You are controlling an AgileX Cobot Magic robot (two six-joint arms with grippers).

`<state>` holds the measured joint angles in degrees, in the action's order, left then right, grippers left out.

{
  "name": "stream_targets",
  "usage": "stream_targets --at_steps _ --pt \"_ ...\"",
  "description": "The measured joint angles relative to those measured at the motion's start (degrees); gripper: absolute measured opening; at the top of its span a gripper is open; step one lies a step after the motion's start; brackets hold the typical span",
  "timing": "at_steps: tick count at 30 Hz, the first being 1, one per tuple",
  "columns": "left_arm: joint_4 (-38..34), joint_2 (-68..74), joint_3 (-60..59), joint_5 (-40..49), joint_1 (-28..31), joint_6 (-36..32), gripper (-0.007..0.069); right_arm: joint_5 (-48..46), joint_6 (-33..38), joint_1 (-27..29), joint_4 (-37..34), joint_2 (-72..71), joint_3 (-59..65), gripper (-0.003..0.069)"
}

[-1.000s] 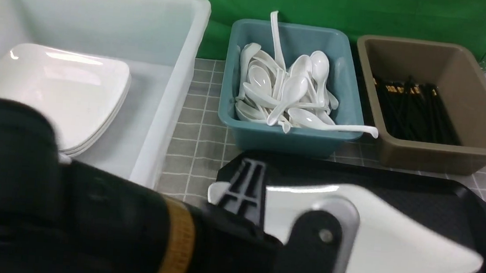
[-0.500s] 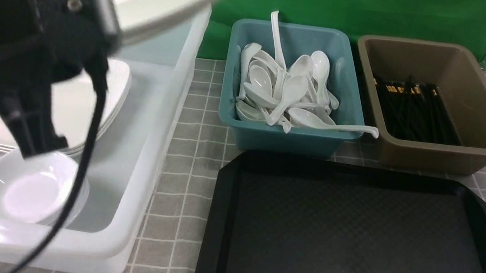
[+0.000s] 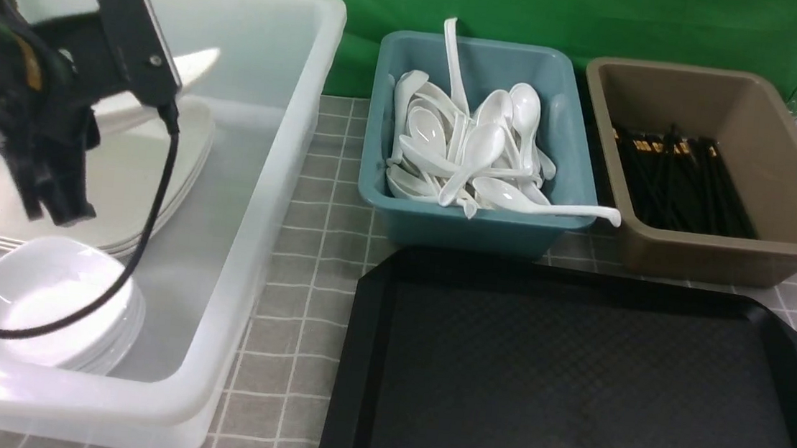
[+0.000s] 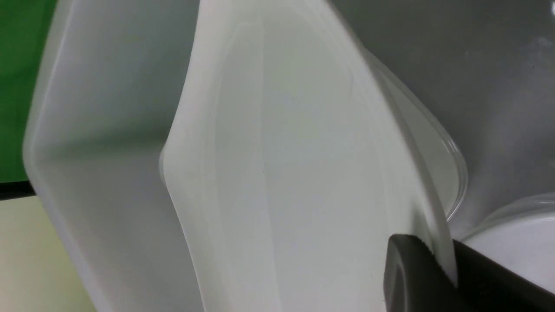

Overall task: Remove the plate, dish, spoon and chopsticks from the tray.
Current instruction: Use the left arm to put the plate into the large storage box on the left

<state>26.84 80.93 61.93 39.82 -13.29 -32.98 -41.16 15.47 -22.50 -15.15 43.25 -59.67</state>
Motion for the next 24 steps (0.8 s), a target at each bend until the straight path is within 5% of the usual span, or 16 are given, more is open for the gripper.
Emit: stream_targets --at_steps 19,24 --pt "7.4 12.5 0.0 -0.6 0.1 7.8 0.0041 -3.6 0.4 0.0 -0.1 0.0 0.0 0.0023" --pt "7.4 14.0 0.0 -0.6 0.1 8.3 0.0207 -5.8 0.5 0.0 -0.7 0.0 0.0 0.0023"
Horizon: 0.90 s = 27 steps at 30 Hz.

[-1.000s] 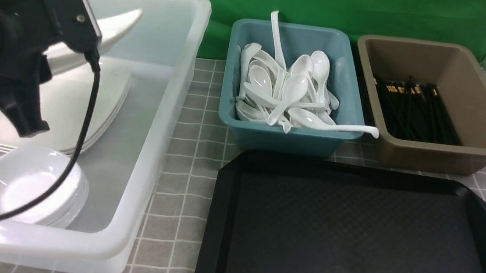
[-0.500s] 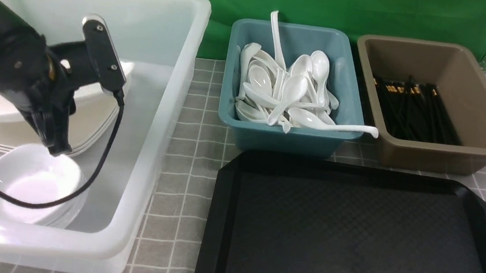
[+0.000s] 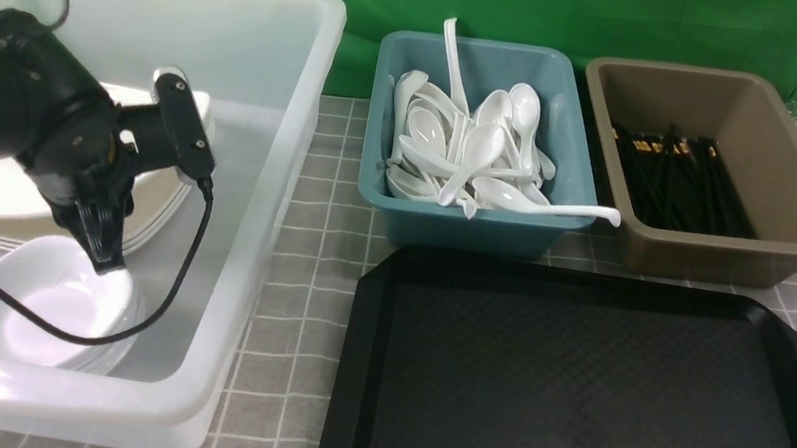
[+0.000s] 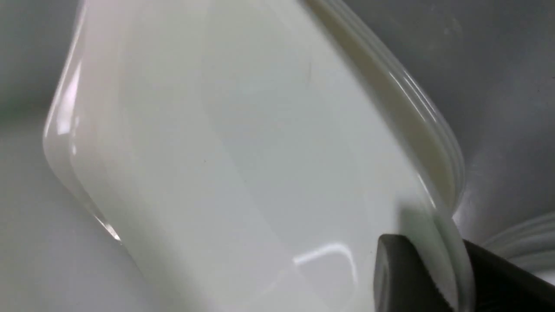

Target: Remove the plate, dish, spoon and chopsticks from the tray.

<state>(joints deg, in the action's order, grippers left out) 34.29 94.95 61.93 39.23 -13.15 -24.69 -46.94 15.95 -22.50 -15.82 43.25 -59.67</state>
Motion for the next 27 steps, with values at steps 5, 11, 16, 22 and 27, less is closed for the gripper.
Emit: stream_targets --at_steps 5,11,16,22,27 --pt "0.2 0.1 0.0 0.1 0.0 2.4 0.0406 -1.9 0.0 0.0 -0.4 0.0 0.0 0.0023" --pt "-3.3 -2.5 0.0 0.4 0.0 3.5 0.0585 -3.2 0.0 0.0 -0.6 0.0 0.0 0.0025" --pt "-12.5 -10.5 0.0 0.1 -0.4 6.0 0.0581 -3.2 0.0 0.0 -0.6 0.0 0.0 0.0029" --pt "-38.0 -32.2 -0.7 -4.7 -5.2 4.4 0.0180 -3.2 0.0 0.0 -0.6 0.0 0.0 0.0036" --pt "-55.0 -48.3 -9.7 -13.3 -7.0 -5.9 0.0015 -3.2 0.0 0.0 -0.6 0.0 0.0 0.0037"
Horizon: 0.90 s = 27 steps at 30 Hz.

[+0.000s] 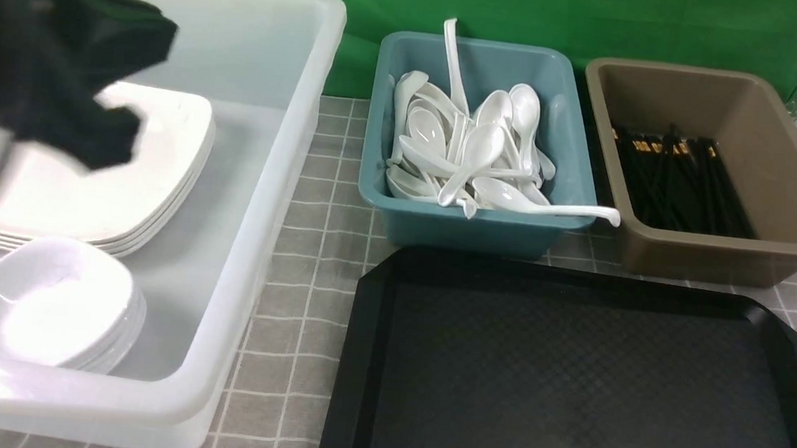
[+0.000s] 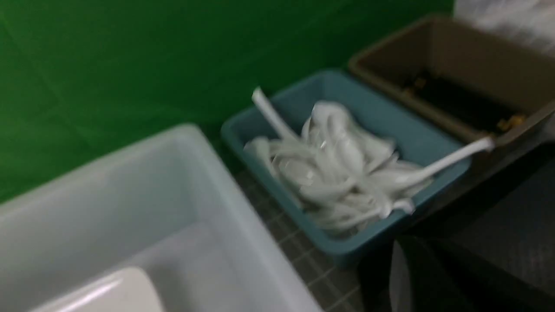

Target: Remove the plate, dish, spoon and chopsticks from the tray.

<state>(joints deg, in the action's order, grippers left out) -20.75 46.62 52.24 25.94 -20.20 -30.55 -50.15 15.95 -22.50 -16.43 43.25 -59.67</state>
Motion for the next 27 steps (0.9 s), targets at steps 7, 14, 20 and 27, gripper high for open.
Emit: stream_targets --at_steps 7,14,20,27 --pt "-12.2 -13.7 -14.5 -14.6 0.0 -9.2 0.0011 -0.8 0.0 0.0 0.0 0.0 0.0 0.0038" --pt "-9.9 -18.9 -22.0 -19.6 0.0 -10.0 0.0011 -0.8 -0.1 0.0 0.0 0.0 0.0 0.0053" --pt "-5.8 -18.9 -25.7 -19.6 0.0 -10.1 0.0011 -0.8 -0.1 0.0 0.0 0.0 0.0 0.0066" --pt "-4.8 -18.9 -28.7 -19.6 0.0 -10.2 0.0011 -0.8 -0.1 3.6 -1.0 -0.6 0.0 0.0078"
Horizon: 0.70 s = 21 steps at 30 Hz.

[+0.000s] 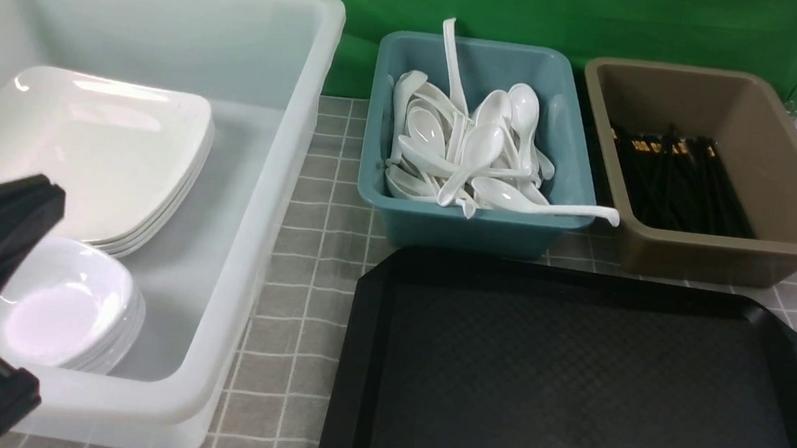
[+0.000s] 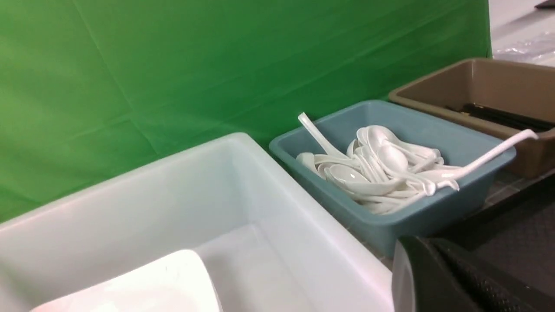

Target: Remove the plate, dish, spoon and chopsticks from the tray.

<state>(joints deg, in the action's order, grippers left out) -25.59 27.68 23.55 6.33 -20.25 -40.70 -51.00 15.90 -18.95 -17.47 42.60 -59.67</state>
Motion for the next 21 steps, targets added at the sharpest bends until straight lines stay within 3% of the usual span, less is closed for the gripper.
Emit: stream_targets --at_steps 3,7,12,16,21 --pt "0.0 0.0 -1.1 0.0 0.0 0.0 0.0011 1.7 0.0 3.8 0.7 -3.5 2.1 0.0073" --pt "0.0 0.0 -2.1 0.3 0.0 0.0 0.0011 11.6 1.5 10.5 4.0 -13.3 12.9 0.0020" --pt "0.0 0.0 -2.3 0.5 0.0 0.0 0.0011 28.1 3.2 17.9 4.7 -26.2 34.9 0.0018" --pt "0.1 0.0 -2.3 0.5 0.0 0.0 0.0011 41.6 0.4 19.5 5.0 -35.9 55.1 0.0018" --pt "0.1 0.0 -2.3 0.5 0.0 0.0 0.0011 37.0 -4.1 19.9 10.0 -42.1 60.1 0.0018"
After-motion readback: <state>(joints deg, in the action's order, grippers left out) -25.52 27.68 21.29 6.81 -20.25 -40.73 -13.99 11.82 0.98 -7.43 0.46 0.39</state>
